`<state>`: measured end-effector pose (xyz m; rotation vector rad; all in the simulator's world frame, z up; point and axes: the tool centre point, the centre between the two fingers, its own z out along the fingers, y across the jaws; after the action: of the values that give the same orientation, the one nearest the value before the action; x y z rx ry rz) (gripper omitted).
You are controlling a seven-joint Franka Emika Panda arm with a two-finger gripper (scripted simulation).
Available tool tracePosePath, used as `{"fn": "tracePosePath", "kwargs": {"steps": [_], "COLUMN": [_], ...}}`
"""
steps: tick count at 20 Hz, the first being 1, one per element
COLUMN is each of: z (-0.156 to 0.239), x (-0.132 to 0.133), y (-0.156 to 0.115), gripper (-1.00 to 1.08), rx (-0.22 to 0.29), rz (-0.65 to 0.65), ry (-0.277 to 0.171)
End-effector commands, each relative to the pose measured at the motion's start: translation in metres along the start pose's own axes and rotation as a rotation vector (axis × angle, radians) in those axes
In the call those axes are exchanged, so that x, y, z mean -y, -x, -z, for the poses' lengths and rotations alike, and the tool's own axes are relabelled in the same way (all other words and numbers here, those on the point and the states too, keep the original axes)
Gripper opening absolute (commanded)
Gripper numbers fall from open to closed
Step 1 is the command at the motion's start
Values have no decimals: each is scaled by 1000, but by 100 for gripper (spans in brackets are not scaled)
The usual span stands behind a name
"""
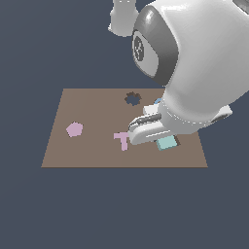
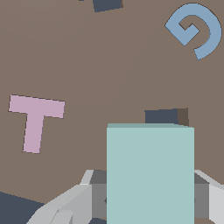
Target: Insert a designated object into the corresponding slot on a board.
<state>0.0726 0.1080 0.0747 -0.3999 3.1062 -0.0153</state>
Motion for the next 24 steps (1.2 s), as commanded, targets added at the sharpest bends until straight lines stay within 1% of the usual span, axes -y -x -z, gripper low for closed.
{"fn": "tracePosePath", "kwargs": {"steps": [1,6,12,15,24], "z": [2,-2,-25,-32,-43], "x": [1,-2,-30,-39,-41], "y": [1,0,-7,-10,-10], "gripper": [-100,-100,-100,-100,-100], "rx": [2,0,-5,-7,-7], "rz": [7,2,41,58,61], "ry": [-1,0,8,11,11]}}
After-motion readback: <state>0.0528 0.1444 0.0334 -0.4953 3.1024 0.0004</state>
